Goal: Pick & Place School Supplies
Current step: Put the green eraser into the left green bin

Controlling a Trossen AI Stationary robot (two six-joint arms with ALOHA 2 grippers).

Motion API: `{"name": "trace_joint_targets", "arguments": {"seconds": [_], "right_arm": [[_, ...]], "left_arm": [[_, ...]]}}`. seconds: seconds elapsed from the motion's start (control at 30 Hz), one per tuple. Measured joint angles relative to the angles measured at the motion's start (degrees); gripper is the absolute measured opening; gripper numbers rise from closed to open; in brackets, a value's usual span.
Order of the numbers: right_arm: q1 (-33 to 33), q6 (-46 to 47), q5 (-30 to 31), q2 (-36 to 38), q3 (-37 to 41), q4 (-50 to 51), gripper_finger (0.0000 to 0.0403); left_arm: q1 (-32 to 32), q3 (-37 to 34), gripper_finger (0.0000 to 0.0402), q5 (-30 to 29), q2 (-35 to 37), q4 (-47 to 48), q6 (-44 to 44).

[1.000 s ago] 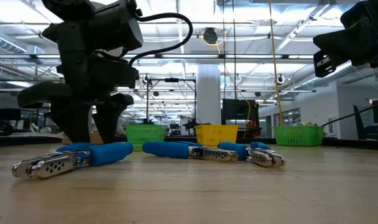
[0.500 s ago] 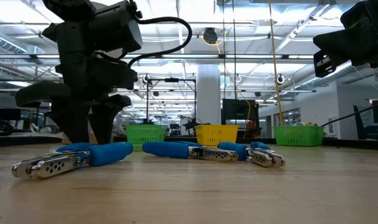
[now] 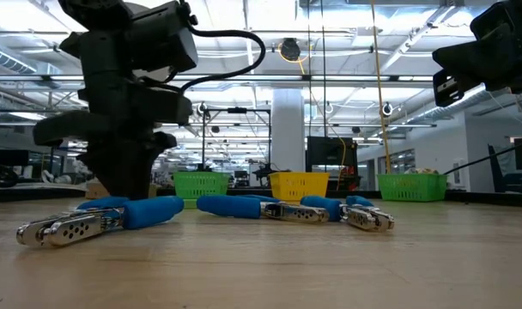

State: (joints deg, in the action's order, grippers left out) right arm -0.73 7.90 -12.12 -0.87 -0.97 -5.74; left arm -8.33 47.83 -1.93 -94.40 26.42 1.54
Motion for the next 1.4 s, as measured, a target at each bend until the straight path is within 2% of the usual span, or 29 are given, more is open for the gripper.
{"name": "trace_joint_targets", "arguments": {"seconds": [0.17, 0.27, 0.4, 0.53, 0.67, 0.97, 1.4], "right_arm": [[0.0, 0.0, 0.0, 0.0, 0.0, 0.0, 0.0004], [0.0, 0.0, 0.0, 0.0, 0.0, 0.0, 0.0004], [0.0, 0.0, 0.0, 0.0, 0.0, 0.0, 0.0004], [0.0, 0.0, 0.0, 0.0, 0.0, 0.0, 0.0004], [0.0, 0.0, 0.0, 0.0, 0.0, 0.0, 0.0004], [0.0, 0.0, 0.0, 0.0, 0.0, 0.0, 0.0004], [0.0, 0.0, 0.0, 0.0, 0.0, 0.0, 0.0004]], "left_arm": [[0.0, 0.0, 0.0127, -0.4, -0.1, -1.1, -5.6], [0.0, 0.0, 0.0132, -3.4, -0.1, -1.1, -8.0], [0.0, 0.0, 0.0113, -7.6, -0.1, -1.1, -9.2], [0.1, 0.1, 0.0083, -8.9, -0.1, -1.1, -7.3], [0.5, 0.1, 0.0072, -8.6, 0.0, -1.1, -7.3], [0.8, 0.1, 0.0083, -6.7, 0.0, -0.9, -9.2], [1.3, -2.1, 0.0151, -2.5, -1.7, -4.2, -13.6]]}}
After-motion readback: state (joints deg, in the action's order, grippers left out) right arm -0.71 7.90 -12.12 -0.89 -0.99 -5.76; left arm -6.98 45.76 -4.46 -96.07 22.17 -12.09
